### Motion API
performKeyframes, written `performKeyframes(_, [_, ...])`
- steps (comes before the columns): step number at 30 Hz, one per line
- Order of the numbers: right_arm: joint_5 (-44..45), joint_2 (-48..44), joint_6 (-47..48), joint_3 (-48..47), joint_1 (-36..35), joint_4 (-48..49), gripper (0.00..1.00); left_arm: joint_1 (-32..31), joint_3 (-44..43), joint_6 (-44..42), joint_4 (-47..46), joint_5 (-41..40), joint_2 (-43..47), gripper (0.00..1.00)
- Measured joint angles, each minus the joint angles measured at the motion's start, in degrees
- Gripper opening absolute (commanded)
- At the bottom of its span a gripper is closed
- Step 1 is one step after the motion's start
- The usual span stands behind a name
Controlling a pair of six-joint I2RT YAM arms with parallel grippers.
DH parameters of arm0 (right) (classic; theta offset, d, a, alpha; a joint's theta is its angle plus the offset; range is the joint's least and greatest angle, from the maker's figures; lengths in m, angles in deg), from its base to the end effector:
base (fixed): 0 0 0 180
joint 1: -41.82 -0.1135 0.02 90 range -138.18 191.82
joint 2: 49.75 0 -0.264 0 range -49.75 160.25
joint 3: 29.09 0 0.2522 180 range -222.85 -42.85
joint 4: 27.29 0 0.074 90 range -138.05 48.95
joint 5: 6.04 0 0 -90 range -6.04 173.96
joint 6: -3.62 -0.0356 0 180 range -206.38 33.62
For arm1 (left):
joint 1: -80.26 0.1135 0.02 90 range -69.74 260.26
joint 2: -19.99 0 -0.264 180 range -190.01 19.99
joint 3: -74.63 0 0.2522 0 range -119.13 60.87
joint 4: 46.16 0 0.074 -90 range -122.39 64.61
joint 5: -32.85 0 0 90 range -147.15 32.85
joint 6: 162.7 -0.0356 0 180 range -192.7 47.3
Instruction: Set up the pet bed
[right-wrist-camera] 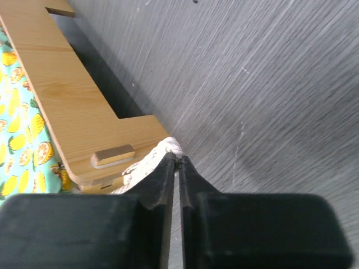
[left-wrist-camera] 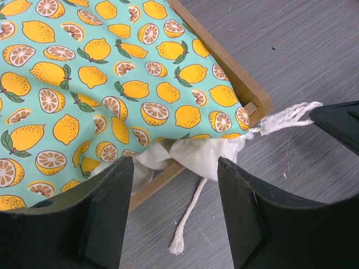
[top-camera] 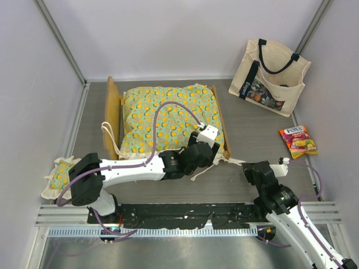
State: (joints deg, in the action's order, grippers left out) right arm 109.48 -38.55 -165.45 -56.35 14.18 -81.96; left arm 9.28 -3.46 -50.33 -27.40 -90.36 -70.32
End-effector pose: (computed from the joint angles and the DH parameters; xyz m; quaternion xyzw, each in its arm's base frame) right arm 0.0836 0.0265 0.1683 0.4676 0.7503 0.2205 0.4121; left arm 0.1347 -0.3311 0.2707 0.2150 0.8180 -0.1728 0.5048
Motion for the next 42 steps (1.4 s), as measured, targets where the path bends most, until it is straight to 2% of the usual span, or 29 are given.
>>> performKeyframes(1, [0.07,0.13,-0.90,0.00,0.00,-0.44,0.22,0.00,0.17,0.07,0.02,0.02,0.00,0.65])
performKeyframes(2, [0.13,0.17,-1.33,0.00,0.00,-0.83,0.42,0.02,0.35,0.13,0.04,0.04,0.00,0.65])
performKeyframes(4, [0.04,0.26,-1.42,0.31,0.00,-0.70,0.66,0.02,0.50,0.15,0.09,0.07,-0.02,0.65])
performKeyframes(7, [-0.15,1.70,0.57,0.42,0.00,0.26,0.71,0.02,0.57,0.15,0.11,0.22,-0.02,0.64])
performKeyframes(9, [-0.11,4.07,2.99,-0.42,0.00,0.57,0.78,0.02,1.31,0.20,-0.04,0.55,0.07,0.64])
performKeyframes(14, [0.74,10.27,10.10,-5.07,0.00,2.12,0.81,0.07,7.26,0.74,-2.01,4.57,1.20,0.64])
performKeyframes(18, [-2.73,14.88,9.33,-6.27,0.00,4.13,0.81,-1.62,11.52,0.31,-5.86,6.25,2.69,0.65])
performKeyframes(20, [-6.10,14.95,5.18,-5.68,0.02,4.37,0.81,-3.65,13.49,0.11,-6.95,6.71,2.97,0.66])
performKeyframes(24, [-10.38,9.44,-6.43,-3.08,0.00,2.89,0.81,-6.95,17.51,-0.11,-8.61,6.86,2.89,0.67])
performKeyframes(28, [-9.90,-1.20,-19.91,-2.67,0.00,-2.73,0.80,-8.50,19.30,-0.39,-9.88,5.33,1.57,0.67])
performKeyframes(32, [-8.31,-5.46,-27.63,-2.67,0.00,-6.08,0.80,-9.20,20.13,-0.74,-13.75,2.27,-1.49,0.69])
performKeyframes(35, [-8.52,-3.04,-30.84,-2.43,0.02,-7.58,0.80,-9.49,20.37,-0.85,-16.17,0.39,-3.78,0.69])
performKeyframes(42, [-13.57,14.16,-33.46,-2.43,0.11,-6.54,0.81,-9.60,20.37,-0.55,-19.89,-1.79,-8.20,0.70])
